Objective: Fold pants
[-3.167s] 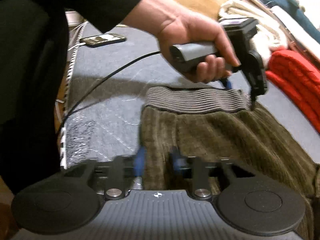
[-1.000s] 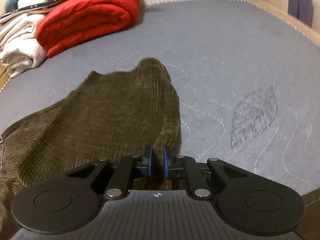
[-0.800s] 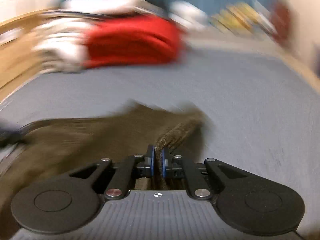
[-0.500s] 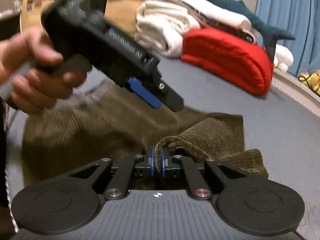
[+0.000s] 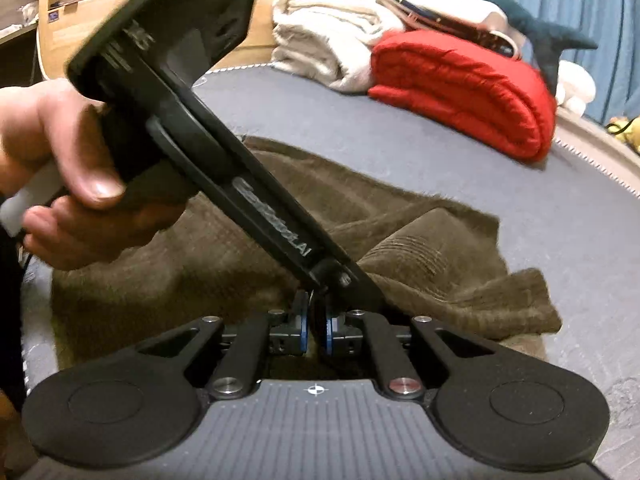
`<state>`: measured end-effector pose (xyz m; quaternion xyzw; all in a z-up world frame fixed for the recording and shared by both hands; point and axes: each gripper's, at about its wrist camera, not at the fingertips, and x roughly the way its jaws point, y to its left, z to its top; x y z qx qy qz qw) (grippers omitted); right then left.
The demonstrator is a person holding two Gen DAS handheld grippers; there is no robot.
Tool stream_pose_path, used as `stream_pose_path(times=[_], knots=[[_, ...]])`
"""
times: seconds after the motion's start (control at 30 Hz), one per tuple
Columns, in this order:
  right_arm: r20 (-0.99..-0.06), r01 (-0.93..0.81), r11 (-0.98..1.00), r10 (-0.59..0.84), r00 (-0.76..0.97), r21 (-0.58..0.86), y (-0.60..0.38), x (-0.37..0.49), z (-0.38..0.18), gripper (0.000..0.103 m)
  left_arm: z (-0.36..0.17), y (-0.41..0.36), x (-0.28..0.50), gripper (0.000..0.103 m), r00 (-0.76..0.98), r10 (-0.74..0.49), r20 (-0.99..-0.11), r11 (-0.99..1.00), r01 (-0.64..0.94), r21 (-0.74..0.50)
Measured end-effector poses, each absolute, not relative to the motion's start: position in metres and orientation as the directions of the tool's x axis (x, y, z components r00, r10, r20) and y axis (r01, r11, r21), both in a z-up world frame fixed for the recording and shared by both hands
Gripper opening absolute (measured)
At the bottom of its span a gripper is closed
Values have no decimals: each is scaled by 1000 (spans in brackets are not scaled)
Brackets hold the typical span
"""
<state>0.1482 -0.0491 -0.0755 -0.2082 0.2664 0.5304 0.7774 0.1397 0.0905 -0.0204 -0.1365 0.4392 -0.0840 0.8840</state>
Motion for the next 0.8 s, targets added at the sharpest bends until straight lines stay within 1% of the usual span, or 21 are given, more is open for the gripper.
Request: stream_pose_path(times=[0.07, 0.13, 0.17, 0.27, 0.3, 0.33, 0.37, 0.4, 0.5, 0.6, 0.63, 0.7, 0.77, 0.8], knots=[[-642, -937, 350, 718, 270, -2, -55, 154, -71, 12, -18, 92, 138, 16, 615, -254, -746, 954, 31, -299], [-632, -923, 376, 736, 244, 81, -67, 167, -63, 14, -14, 92, 134, 16, 636, -229, -737, 962, 32, -272], [-621, -904, 406, 745, 243, 132, -74, 176, -59, 16, -12, 92, 132, 16, 644, -221, -732, 964, 30, -265], [-585, -821, 487, 773, 245, 299, -96, 206, -53, 16, -7, 92, 125, 15, 672, -191, -716, 973, 31, -231], [-559, -748, 534, 785, 267, 393, -108, 223, -52, 17, -5, 91, 126, 15, 683, -187, -706, 974, 36, -224], [-559, -748, 534, 785, 267, 393, -108, 223, -52, 26, -3, 91, 124, 15, 697, -191, -692, 974, 47, -222], [-551, -698, 563, 785, 283, 443, -112, 231, -54, 37, -1, 89, 123, 15, 706, -193, -681, 975, 58, -215], [-552, -639, 581, 786, 279, 504, -115, 240, -59, 39, 1, 87, 121, 15, 722, -197, -664, 976, 78, -205], [-562, -498, 594, 794, 233, 632, -114, 255, -80, 40, 7, 78, 114, 15, 752, -216, -623, 976, 144, -165], [-544, -378, 586, 809, 224, 716, -111, 263, -97, 44, 7, 68, 109, 15, 771, -223, -597, 974, 206, -98], [-536, -334, 582, 813, 228, 741, -111, 267, -100, 45, 7, 65, 107, 13, 776, -230, -587, 970, 230, -76], [-521, -253, 574, 817, 249, 779, -113, 275, -107, 46, 5, 57, 104, 11, 782, -264, -565, 956, 292, -43], [-525, -170, 579, 804, 278, 797, -114, 285, -117, 47, 6, 48, 98, 11, 790, -281, -544, 940, 341, 9], [-525, -170, 579, 804, 278, 797, -114, 285, -117, 47, 5, 45, 95, 11, 789, -285, -544, 933, 357, 29]])
